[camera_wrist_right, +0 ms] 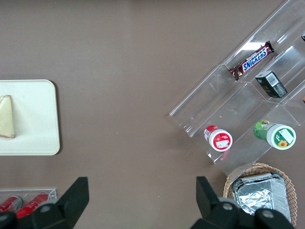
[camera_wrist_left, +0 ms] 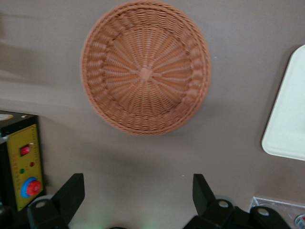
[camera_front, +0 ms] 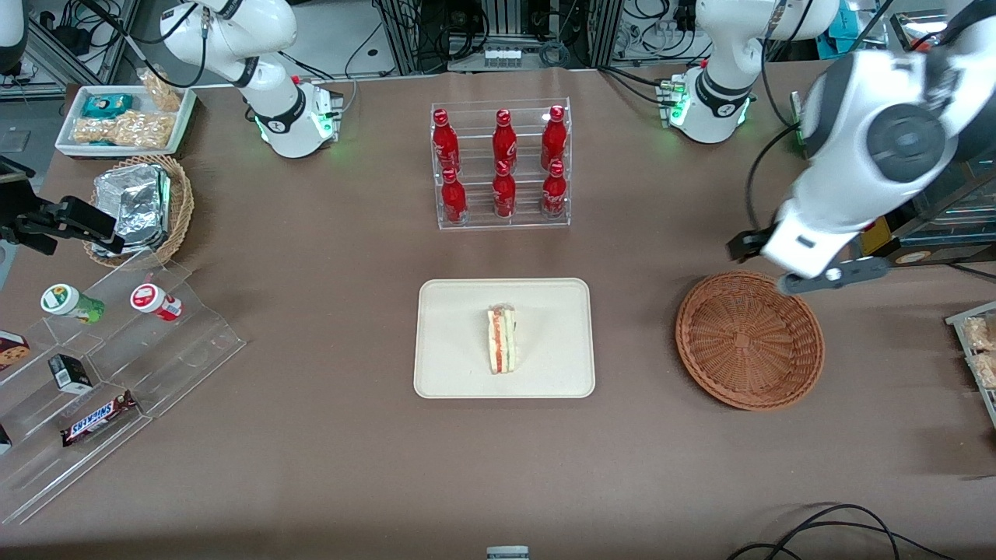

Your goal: Place sandwich from basket to tray

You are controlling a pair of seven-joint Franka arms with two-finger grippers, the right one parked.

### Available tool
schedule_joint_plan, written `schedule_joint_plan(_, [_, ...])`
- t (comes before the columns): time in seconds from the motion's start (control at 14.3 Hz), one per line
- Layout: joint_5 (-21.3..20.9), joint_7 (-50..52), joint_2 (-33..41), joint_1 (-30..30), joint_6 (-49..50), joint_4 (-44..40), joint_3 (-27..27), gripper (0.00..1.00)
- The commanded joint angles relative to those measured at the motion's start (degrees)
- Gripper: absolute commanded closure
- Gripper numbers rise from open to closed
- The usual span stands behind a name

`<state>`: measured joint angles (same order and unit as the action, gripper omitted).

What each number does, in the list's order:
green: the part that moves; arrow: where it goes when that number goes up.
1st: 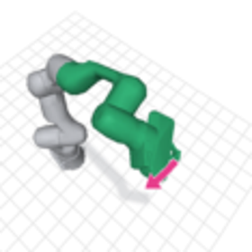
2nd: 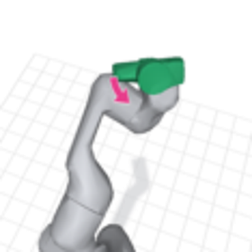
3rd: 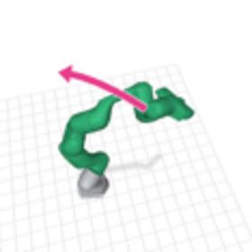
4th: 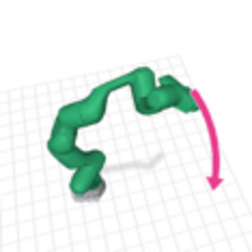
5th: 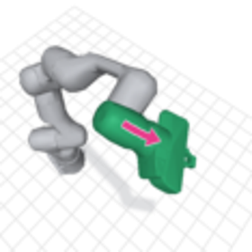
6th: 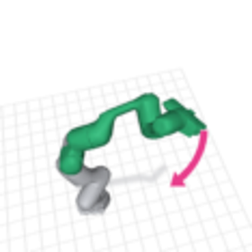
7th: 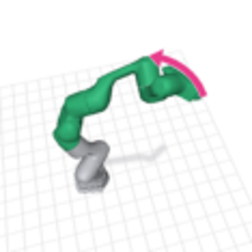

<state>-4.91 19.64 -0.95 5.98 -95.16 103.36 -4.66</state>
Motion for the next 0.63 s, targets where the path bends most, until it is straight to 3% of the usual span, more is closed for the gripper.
schedule_joint_plan(0.0, [2.8, -7.2, 2.2, -6.4, 2.9, -2.3, -2.9, 0.00])
schedule_joint_plan(0.35, [2.7, -17.5, 0.7, -5.9, 2.7, -9.3, 1.7, 0.00])
schedule_joint_plan(0.56, [3.0, -17.8, -0.3, -3.1, 2.9, -11.7, 4.7, 0.00])
